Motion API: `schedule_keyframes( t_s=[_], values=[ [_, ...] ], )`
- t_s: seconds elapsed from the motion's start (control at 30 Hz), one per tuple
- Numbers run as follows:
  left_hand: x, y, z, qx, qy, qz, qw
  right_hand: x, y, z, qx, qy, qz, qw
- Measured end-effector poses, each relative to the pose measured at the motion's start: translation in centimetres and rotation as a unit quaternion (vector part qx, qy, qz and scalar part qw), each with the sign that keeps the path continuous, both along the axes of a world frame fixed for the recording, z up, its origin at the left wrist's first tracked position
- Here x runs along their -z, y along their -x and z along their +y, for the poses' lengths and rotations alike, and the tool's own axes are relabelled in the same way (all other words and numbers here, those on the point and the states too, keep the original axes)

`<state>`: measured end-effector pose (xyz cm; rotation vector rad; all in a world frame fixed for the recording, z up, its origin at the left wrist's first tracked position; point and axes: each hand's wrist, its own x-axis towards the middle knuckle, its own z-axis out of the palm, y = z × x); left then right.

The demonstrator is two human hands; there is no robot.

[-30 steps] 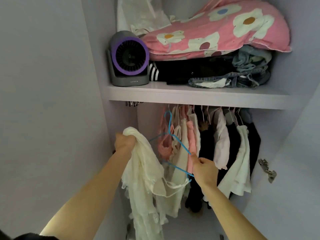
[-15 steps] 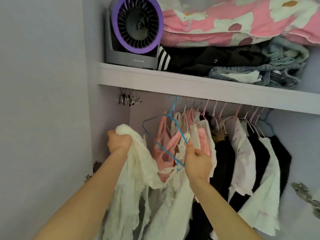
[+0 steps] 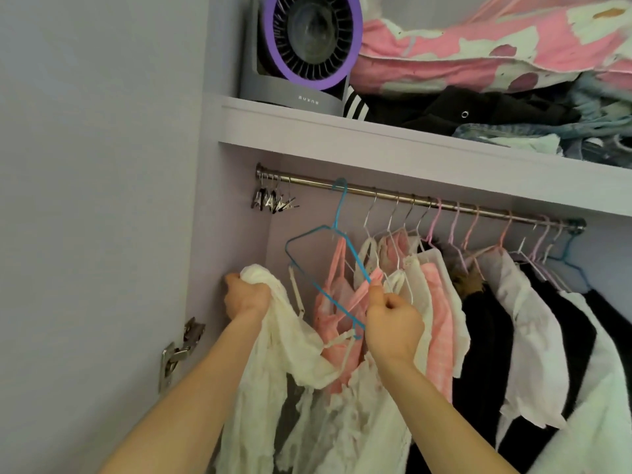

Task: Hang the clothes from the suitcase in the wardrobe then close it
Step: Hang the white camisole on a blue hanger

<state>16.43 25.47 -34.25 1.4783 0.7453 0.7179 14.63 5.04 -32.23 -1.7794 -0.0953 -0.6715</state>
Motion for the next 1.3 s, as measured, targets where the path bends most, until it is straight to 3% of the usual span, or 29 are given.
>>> schedule_keyframes(
  t_s=[0.27,0.43,0.57,0.63,0.77,0.9,0.97,1.07,1.13,1.3],
  values=[
    [-1.1,-2.2,1.1,0.004,-0.012,-0.012,1.0,-2.0,-1.7,0.8,0.02,-0.004,-0.023,1.0],
    [-4.9,-4.8,1.5,0.022,-0.023,-0.043,0.999,-4.5,-2.8,2.1,0.005,0.03,0.013,0.999],
    [-4.4,-7.5,2.5,0.084,-0.089,-0.074,0.99,-4.8,-2.7,2.9,0.008,0.074,0.035,0.997],
    [-1.8,-8.5,3.3,0.092,-0.115,-0.029,0.989,-3.6,-2.8,3.1,0.005,0.08,0.043,0.996],
    [5.4,-8.5,4.6,0.095,-0.106,0.219,0.965,-1.7,-2.4,3.8,-0.007,0.088,0.028,0.996],
    [10.8,-7.1,5.2,0.133,-0.033,0.297,0.945,-1.1,-2.3,4.7,-0.009,0.096,0.009,0.995],
    [12.7,-6.7,5.6,0.156,0.05,0.266,0.95,-0.7,-2.4,4.9,-0.013,0.094,0.017,0.995],
    [13.8,-6.6,5.9,0.168,0.164,0.066,0.97,-0.3,-2.5,5.0,-0.021,0.094,0.026,0.995],
    [13.2,-7.0,6.0,0.169,0.163,-0.006,0.972,-0.2,-2.5,5.1,-0.016,0.101,0.033,0.994],
    [11.1,-8.4,6.1,0.149,0.144,-0.065,0.976,0.3,-2.6,5.6,-0.018,0.103,0.06,0.993]
  ],
)
